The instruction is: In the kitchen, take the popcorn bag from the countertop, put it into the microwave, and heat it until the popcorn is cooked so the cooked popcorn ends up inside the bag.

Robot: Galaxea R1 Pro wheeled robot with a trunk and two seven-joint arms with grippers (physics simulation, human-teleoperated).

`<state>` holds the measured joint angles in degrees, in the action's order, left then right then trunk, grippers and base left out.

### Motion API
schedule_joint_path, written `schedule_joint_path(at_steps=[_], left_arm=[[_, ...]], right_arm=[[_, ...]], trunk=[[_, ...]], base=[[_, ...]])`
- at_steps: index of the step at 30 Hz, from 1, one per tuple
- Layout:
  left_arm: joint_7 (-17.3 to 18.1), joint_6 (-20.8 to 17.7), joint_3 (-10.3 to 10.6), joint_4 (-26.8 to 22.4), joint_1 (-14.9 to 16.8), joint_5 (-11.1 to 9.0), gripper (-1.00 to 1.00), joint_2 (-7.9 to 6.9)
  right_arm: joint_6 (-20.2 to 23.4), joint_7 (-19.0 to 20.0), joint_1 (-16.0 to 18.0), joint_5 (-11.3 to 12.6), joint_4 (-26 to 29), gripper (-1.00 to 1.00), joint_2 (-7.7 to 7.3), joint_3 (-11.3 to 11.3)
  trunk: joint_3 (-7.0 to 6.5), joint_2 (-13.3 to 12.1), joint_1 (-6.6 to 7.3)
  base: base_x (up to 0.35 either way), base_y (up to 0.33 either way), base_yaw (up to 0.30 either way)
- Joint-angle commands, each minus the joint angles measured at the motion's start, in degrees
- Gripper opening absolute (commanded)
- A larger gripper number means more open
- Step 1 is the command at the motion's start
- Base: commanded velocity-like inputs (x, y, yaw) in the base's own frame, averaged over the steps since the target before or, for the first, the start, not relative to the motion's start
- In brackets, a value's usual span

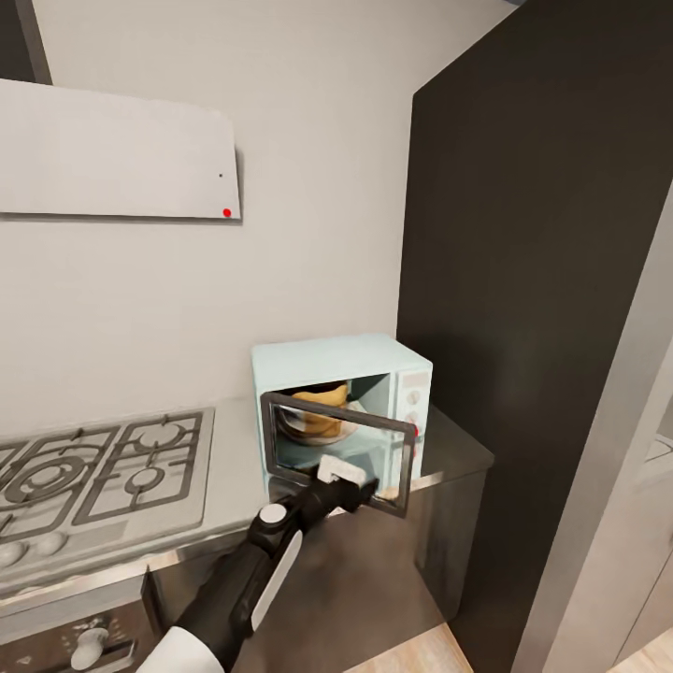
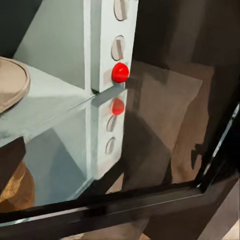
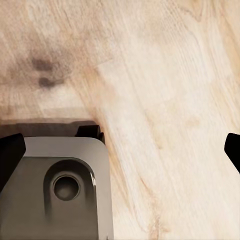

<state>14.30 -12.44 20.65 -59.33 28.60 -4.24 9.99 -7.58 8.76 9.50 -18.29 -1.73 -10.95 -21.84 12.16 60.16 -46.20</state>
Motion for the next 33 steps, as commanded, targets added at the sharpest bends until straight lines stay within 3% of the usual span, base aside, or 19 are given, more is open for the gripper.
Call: schedule_joint_path(at_steps=[1, 5, 7, 11, 21, 23, 25, 28, 33], left_arm=[[-1.39, -0.48, 0.19, -0.53, 0.08, -0.42, 1.0, 0.01], [-5.01, -1.44, 1.78, 0.73, 5.87, -1.24, 1.0, 0.01], [-9.35, -2.01, 1.99, 4.66, 9.23, -1.37, 1.0, 0.01], [-12.37, -3.15, 2.11, 10.71, 13.29, -1.25, 1.0, 0.01], [-12.54, -2.31, 2.68, 11.55, 13.5, -1.07, 1.0, 0.01], [-12.55, -2.25, 4.64, 11.52, 13.52, -1.48, 1.0, 0.01], [-12.55, -2.23, 5.35, 11.52, 13.51, -2.54, 1.0, 0.01], [-12.55, -2.23, 5.61, 11.54, 13.52, -3.81, 1.0, 0.01], [-12.55, -2.24, 5.63, 11.46, 13.57, -3.93, 1.0, 0.01]], right_arm=[[-0.33, 0.11, 0.08, -0.43, -0.19, 1.0, -0.04, -0.48], [-0.33, 0.12, 0.08, -0.51, -0.19, 1.0, -0.04, -0.48], [-0.33, 0.12, 0.08, -0.52, -0.18, 1.0, -0.04, -0.48], [-0.25, 0.11, 0.08, -0.52, -0.18, 1.0, -0.04, -0.48], [-0.26, 0.19, 0.08, -0.57, -0.19, 1.0, -0.04, -0.44], [-0.17, 0.15, 0.08, -0.43, -0.17, 1.0, 0.03, -0.48], [-0.01, 0.12, 0.08, -0.25, -0.16, 1.0, 0.05, -0.48], [0.1, 0.12, 0.08, -0.19, -0.14, 1.0, 0.05, -0.5], [0.11, 0.11, 0.08, -0.2, -0.18, 1.0, 0.05, -0.53]], trunk=[[0.08, 0.05, -0.01], [0.08, 0.05, -0.01], [0.08, 0.05, -0.01], [0.08, 0.05, -0.01], [0.08, 0.05, -0.01], [0.07, 0.05, -0.01], [0.01, 0.05, -0.01], [-0.11, 0.05, -0.01], [-0.29, 0.05, -0.01]], base=[[0.0, 0.0, 0.0], [0.0, 0.0, 0.0], [0.0, 0.0, 0.0], [0.0, 0.0, 0.0], [0.0, 0.0, 0.0], [0.0, 0.0, -0.009], [0.0, 0.0, -0.117], [0.0, 0.0, -0.202], [0.0, 0.0, -0.223]])
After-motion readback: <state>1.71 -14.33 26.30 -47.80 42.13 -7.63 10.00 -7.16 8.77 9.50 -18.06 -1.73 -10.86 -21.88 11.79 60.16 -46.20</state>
